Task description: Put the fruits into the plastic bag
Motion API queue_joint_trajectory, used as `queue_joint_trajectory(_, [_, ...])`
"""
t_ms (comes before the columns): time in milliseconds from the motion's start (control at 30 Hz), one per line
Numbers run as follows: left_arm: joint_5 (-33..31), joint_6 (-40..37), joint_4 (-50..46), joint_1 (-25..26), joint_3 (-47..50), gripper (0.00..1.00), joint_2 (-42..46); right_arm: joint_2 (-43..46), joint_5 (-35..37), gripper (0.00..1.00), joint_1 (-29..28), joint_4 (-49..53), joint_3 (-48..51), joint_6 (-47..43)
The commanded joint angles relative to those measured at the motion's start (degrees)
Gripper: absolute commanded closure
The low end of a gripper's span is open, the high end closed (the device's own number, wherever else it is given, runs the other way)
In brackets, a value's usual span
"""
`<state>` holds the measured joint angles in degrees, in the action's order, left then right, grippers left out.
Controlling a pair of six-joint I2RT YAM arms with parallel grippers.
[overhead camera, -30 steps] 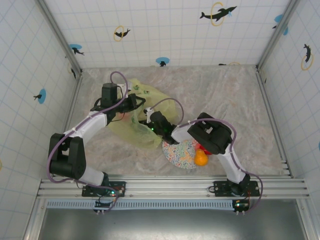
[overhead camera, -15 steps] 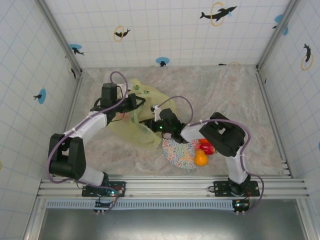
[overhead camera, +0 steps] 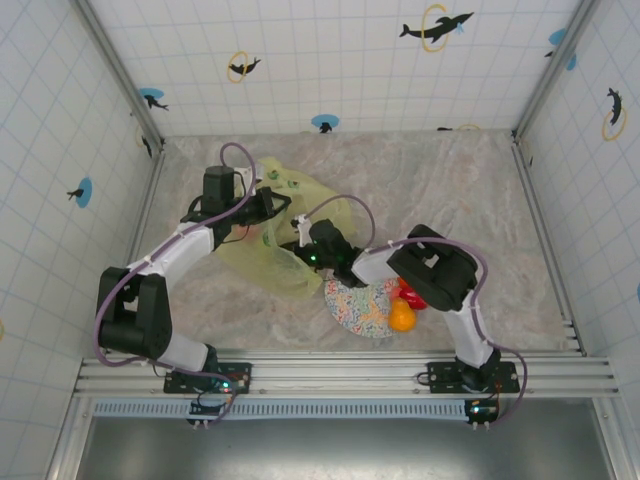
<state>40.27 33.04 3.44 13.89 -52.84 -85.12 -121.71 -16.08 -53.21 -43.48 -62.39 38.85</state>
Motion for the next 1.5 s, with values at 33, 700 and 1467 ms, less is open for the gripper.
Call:
queue_joint_trajectory(33, [0.1, -0.8, -0.1, 0.5, -0.5, 1.0, 1.1, -3.3, -0.1, 0.59, 0.3, -1.0, -6.4, 0.9])
queue_joint_trajectory(700, [-0.2, -0.9, -0.3, 0.5, -0.5, 1.0, 1.3, 19.1, 3.1, 0.47, 4.4, 7.9, 14.8, -7.3])
queue_joint_trajectory(1467, [-0.2, -0.8, -0.2, 0.7, -0.5, 1.0, 0.5, 53.5, 32.4, 0.23, 2.8, 84.8, 9.8, -16.4])
